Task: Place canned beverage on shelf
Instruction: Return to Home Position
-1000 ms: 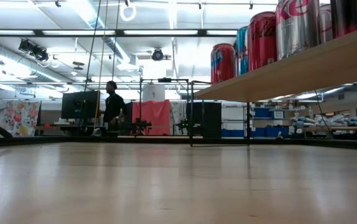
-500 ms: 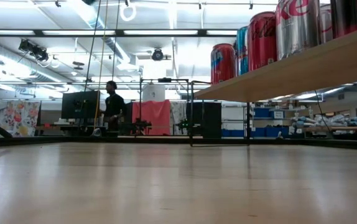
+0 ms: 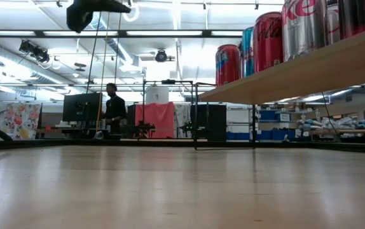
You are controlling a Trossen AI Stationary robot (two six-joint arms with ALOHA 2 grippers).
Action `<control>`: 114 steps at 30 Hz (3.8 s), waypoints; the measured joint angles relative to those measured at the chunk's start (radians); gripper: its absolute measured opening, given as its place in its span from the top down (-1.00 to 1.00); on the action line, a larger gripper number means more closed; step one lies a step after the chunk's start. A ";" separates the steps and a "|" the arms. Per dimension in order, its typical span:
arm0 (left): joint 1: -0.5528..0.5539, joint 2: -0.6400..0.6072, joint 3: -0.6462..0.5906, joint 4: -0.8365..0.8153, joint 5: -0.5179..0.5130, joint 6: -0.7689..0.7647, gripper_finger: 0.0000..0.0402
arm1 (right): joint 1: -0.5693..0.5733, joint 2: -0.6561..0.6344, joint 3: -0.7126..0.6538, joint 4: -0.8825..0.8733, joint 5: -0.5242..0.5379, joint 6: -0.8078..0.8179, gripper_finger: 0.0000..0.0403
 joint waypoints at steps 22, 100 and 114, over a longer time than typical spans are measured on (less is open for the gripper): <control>0.028 -0.182 -0.483 0.549 -0.046 -0.130 0.81 | -0.001 -0.153 -0.290 0.119 0.142 0.064 -0.24; -0.097 -0.186 -0.738 0.893 -0.079 -0.040 0.95 | -0.066 -0.149 -0.608 -0.347 -0.037 1.252 0.91; -0.097 -0.186 -0.738 0.893 -0.079 -0.023 0.95 | -0.067 -0.149 -0.608 -0.300 -0.098 1.201 0.91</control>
